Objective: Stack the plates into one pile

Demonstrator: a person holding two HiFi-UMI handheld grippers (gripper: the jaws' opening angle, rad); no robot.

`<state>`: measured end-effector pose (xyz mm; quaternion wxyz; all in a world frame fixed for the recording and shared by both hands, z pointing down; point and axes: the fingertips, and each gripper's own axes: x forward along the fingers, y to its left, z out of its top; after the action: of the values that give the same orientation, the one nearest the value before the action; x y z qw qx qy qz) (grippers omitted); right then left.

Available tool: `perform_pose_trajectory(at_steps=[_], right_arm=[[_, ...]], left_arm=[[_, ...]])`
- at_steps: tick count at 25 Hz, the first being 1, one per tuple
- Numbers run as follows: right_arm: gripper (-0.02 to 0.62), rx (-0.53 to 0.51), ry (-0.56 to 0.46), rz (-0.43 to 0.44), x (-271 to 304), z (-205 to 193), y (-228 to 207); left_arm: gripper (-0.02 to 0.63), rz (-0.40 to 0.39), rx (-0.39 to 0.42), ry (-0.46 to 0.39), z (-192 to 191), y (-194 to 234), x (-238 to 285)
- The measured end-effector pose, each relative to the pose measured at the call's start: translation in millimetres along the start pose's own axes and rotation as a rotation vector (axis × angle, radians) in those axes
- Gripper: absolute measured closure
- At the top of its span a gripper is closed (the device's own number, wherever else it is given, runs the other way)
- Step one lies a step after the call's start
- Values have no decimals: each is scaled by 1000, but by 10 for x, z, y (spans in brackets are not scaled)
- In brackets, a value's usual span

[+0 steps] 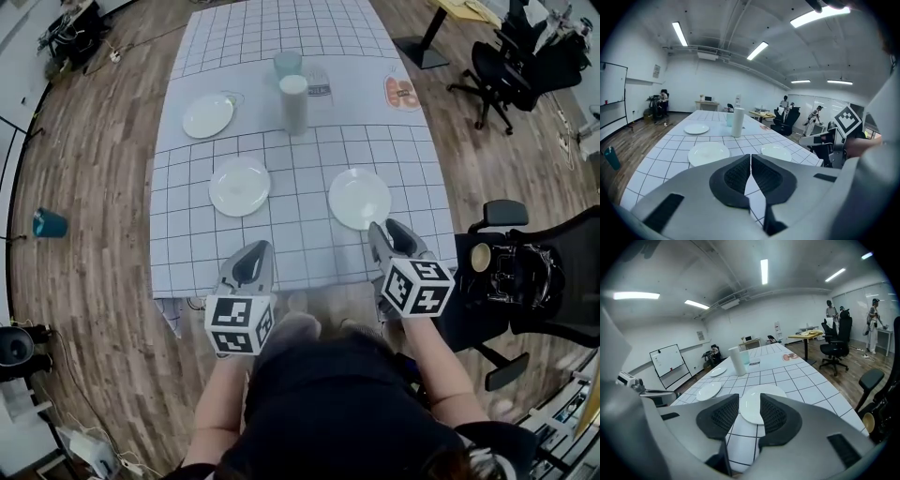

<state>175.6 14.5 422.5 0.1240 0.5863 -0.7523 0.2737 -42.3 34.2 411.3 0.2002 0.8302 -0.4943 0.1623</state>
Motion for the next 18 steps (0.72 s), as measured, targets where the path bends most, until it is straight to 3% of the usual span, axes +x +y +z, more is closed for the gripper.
perform_pose_trajectory(at_steps=[7,12,18], right_arm=[[449,89,32,-98,130,-137,-147],[446,148,65,-145,159,-217,-409],[445,176,105,-134,400,-266,-712]], left_arm=[[577,-89,33,26,17,136,256],[577,-151,46,66,-5,-31,528],[577,-130,52,89,39,-158,838]])
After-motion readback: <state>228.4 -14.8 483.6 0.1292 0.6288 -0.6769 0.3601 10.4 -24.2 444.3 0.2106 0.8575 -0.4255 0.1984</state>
